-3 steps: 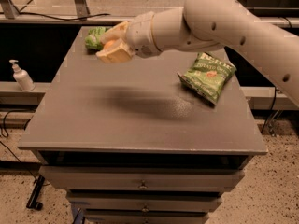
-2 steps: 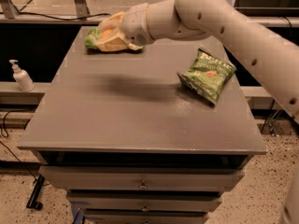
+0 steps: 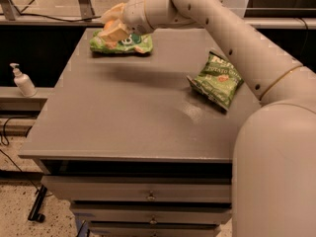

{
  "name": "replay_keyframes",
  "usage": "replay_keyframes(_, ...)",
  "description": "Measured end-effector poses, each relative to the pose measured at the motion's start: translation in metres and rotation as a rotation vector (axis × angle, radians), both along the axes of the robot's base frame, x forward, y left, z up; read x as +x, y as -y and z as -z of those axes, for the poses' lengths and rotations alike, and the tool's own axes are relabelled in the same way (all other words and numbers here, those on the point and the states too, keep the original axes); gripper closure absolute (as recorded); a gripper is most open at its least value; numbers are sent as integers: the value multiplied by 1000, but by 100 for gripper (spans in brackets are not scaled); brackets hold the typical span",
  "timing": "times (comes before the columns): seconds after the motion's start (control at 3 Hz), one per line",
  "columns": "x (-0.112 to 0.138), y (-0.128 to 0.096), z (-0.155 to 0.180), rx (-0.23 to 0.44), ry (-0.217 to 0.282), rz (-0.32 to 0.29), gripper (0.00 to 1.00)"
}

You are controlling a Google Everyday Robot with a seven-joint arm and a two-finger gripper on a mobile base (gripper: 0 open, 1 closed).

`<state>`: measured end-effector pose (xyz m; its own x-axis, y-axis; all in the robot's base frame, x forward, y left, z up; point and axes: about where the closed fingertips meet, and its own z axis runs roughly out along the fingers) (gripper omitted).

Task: Move orange near green rice chip bag

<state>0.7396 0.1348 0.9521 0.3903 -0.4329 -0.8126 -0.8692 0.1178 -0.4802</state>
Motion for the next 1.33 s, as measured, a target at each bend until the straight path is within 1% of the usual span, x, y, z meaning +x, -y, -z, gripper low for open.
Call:
replay_keyframes(0.33, 18, 13, 6, -74, 69, 93, 100)
replay_keyframes(0.67, 23, 24, 34, -150, 67, 172, 100)
replay_keyframes(1.0, 22, 30, 63, -191, 30, 209, 100)
replay_keyframes(1.33, 23, 32, 78, -207, 9, 222, 100)
